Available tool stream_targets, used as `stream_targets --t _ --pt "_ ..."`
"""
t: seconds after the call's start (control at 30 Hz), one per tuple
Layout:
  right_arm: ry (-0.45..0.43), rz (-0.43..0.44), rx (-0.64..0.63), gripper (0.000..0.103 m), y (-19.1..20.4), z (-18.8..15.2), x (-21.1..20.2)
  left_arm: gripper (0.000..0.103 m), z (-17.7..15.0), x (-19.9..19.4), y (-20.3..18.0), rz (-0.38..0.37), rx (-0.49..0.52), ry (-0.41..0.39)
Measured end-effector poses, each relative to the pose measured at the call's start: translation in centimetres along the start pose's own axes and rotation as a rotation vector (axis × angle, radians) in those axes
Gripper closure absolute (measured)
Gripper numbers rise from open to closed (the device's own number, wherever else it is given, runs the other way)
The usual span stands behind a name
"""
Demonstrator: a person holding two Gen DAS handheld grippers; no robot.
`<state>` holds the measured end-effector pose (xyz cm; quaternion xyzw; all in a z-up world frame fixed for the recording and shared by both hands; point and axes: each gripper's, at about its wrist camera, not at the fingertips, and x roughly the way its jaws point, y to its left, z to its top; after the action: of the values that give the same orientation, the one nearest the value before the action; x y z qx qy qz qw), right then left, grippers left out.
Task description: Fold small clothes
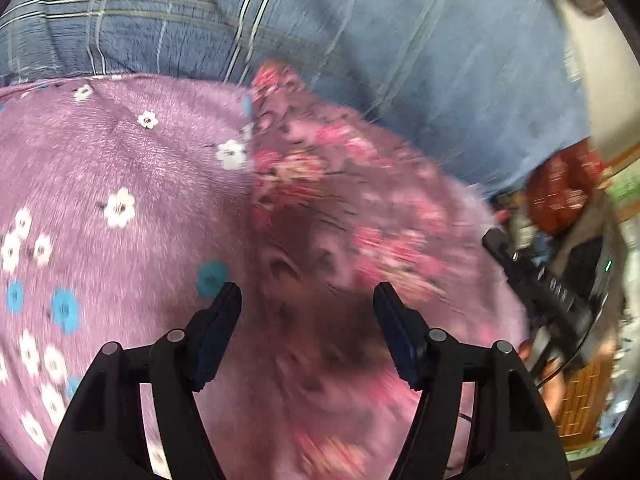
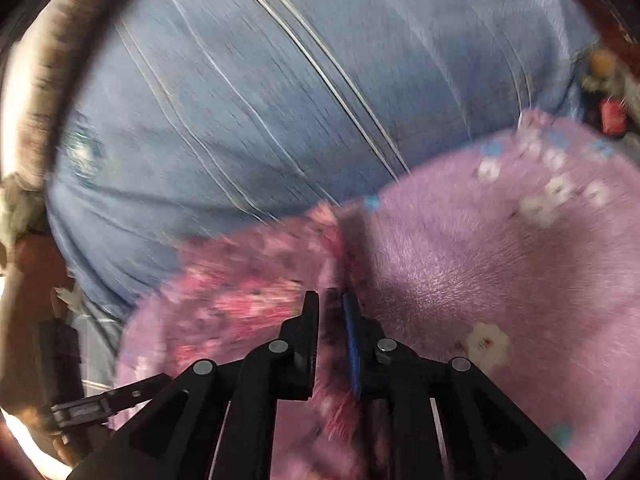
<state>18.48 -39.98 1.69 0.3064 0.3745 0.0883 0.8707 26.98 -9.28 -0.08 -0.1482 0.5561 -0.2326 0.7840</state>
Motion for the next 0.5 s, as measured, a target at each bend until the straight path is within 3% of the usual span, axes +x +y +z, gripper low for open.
stream_targets --t 0.07,0.1,0.13,0.2,0.27,0.33,0.43,0.5 --pt "-0.009 0.098 -0.039 0.087 1.2 -1.6 -1.8 0.032 -1.4 -1.1 -0.8 -0.036 0.02 -0.017" --pt "0.026 0.106 -0.064 0.084 1.7 -2.8 -1.8 0.029 -2.4 -1.2 -1.4 -0.039 0.037 -0.017" --pt "0.064 0.08 -0.089 0.077 1.8 -3.9 -1.6 0.027 -3.1 -0.7 -1.8 -0.027 0.046 -0.008" --pt "0.158 -0.042 -0.127 0.074 1.5 -6.7 0.5 0.026 -5.0 2.0 -2.2 0.037 0.054 0.067" --pt "0.092 -0.063 -0.111 0.075 1.7 -7.4 -1.0 0.026 -5.8 3.0 -2.1 0.068 0.067 0.089" --pt "0.1 -0.074 -0.068 0.072 1.9 -7.3 -2.9 0.026 -6.3 2.4 -2.7 0.086 0.091 0.091" --pt "0.024 -0.047 -0.08 0.069 2.5 -8.7 -7.0 0.026 -7.4 1.8 -2.0 0.026 0.016 0.151" --pt "0.073 -0.067 -0.08 0.061 2.0 -10.7 -7.3 0.026 -8.2 1.9 -1.6 0.004 -0.027 0.142"
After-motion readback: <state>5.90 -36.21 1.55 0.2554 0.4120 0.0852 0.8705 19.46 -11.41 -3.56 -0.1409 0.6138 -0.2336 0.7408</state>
